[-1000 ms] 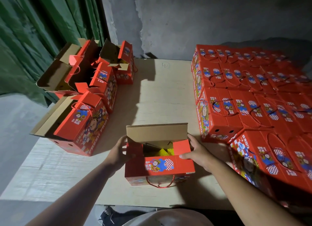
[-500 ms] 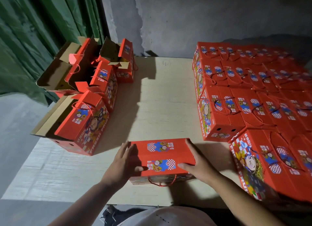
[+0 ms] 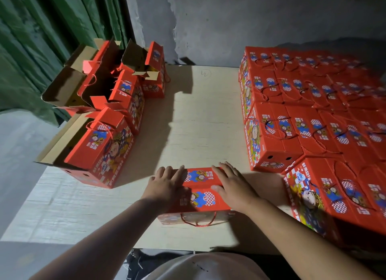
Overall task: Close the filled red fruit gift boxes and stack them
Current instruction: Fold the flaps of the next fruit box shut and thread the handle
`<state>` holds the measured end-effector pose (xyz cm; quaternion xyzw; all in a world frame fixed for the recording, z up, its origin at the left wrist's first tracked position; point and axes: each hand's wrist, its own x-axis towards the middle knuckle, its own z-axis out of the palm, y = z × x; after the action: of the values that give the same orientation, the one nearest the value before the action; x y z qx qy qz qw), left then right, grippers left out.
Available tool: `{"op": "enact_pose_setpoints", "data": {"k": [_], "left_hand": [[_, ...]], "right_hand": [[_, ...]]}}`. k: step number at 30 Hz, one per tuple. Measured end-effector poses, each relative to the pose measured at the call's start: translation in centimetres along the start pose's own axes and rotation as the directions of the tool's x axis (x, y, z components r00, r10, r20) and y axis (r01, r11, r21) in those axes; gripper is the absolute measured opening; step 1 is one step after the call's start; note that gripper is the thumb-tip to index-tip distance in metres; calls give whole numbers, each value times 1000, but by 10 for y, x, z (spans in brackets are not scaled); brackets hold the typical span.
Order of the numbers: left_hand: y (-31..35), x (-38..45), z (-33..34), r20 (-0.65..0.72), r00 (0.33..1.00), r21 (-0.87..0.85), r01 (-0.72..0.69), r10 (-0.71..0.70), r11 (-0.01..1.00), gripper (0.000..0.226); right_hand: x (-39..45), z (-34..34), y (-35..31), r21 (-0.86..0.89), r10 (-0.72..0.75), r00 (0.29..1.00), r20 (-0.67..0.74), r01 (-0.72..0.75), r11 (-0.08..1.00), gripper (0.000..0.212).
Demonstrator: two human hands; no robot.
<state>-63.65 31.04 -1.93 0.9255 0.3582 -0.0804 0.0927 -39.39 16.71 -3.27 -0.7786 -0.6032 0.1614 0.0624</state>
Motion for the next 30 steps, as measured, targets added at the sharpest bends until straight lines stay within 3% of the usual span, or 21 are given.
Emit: {"op": "enact_pose_setpoints", "data": {"k": [9, 18, 22, 25, 28, 30], "left_hand": [[0, 1, 1, 41, 999, 29, -8, 7, 1000, 81], [-5, 1, 8, -1, 1000, -38, -29, 29, 999, 82], [-2, -5, 19, -27, 999, -187, 20, -26, 982, 73], [-4, -4, 23, -83, 991, -370, 63, -101, 927, 63], [-8, -9, 31, -131, 955, -553, 153, -266, 819, 62], [-9, -16, 39, -102, 904, -687, 237, -415, 687, 63]], "right_hand": [[3, 10, 2, -118, -51, 994, -101, 39, 992, 70], [-1, 11, 4, -50, -36, 998, -56, 33, 998, 70], [-6, 20, 4, 78, -9, 1000, -28, 11, 997, 67], [-2, 21, 6, 349, 70, 994, -87, -35, 936, 53], [-5, 26, 6, 503, 199, 965, -169, -89, 860, 49], [-8, 29, 2, 602, 325, 934, -151, -174, 780, 52]]}}
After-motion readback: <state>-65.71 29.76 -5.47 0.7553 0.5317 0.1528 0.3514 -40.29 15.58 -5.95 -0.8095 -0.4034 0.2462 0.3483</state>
